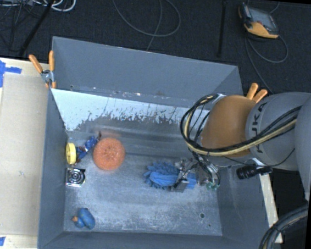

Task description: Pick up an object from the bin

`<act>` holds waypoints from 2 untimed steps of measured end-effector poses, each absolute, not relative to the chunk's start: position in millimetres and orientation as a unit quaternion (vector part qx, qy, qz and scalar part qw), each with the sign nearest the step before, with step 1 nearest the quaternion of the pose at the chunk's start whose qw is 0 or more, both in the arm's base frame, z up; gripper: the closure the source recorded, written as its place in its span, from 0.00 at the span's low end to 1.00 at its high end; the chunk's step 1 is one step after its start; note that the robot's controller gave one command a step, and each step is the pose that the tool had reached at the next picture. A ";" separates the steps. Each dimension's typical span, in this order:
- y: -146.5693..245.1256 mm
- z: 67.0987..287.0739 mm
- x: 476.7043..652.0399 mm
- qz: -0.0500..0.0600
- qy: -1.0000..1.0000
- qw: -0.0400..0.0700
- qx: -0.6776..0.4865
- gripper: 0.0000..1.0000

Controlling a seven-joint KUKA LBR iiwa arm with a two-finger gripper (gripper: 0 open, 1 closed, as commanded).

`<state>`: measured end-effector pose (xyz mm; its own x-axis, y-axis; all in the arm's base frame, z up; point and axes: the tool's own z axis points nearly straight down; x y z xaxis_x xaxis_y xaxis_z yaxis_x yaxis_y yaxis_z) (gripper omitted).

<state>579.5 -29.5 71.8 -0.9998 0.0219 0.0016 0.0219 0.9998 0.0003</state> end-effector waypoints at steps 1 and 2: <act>-62.3 192.7 518.3 0.000 -1.000 0.000 -0.004 1.00; -62.0 192.7 518.4 0.000 -1.000 0.000 -0.003 1.00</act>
Offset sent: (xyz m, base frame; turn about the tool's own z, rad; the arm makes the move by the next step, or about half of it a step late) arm 0.0000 0.0000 0.0000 0.0000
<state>518.4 -62.0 192.7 -1.0000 0.0060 0.0000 0.0060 1.0000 0.0003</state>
